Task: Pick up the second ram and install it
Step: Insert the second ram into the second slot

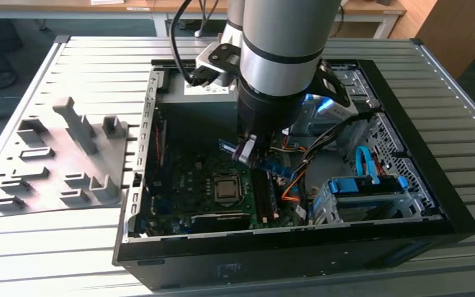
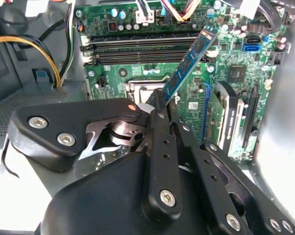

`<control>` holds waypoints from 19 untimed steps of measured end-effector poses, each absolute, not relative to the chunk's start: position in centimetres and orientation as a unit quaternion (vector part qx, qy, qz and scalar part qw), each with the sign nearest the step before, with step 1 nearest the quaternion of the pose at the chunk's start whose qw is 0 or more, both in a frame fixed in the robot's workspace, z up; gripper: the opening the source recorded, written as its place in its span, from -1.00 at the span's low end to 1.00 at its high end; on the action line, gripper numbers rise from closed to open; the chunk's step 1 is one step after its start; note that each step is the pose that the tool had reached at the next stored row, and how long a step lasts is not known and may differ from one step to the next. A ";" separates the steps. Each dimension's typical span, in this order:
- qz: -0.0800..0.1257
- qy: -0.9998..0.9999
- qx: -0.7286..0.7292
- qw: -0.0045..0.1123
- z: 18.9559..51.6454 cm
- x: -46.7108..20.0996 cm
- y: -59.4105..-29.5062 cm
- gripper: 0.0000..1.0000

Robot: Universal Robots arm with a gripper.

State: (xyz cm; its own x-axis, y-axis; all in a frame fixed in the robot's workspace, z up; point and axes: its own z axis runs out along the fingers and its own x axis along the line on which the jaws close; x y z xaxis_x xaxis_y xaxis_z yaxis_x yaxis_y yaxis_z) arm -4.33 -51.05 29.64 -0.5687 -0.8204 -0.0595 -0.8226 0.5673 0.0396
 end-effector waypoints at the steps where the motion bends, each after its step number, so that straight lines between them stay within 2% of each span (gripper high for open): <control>1: 0.031 0.887 -0.460 0.017 29.6 -4.3 -51.0 -0.73; 19: 0.030 0.926 -0.377 0.020 29.6 -4.3 -51.0 -0.73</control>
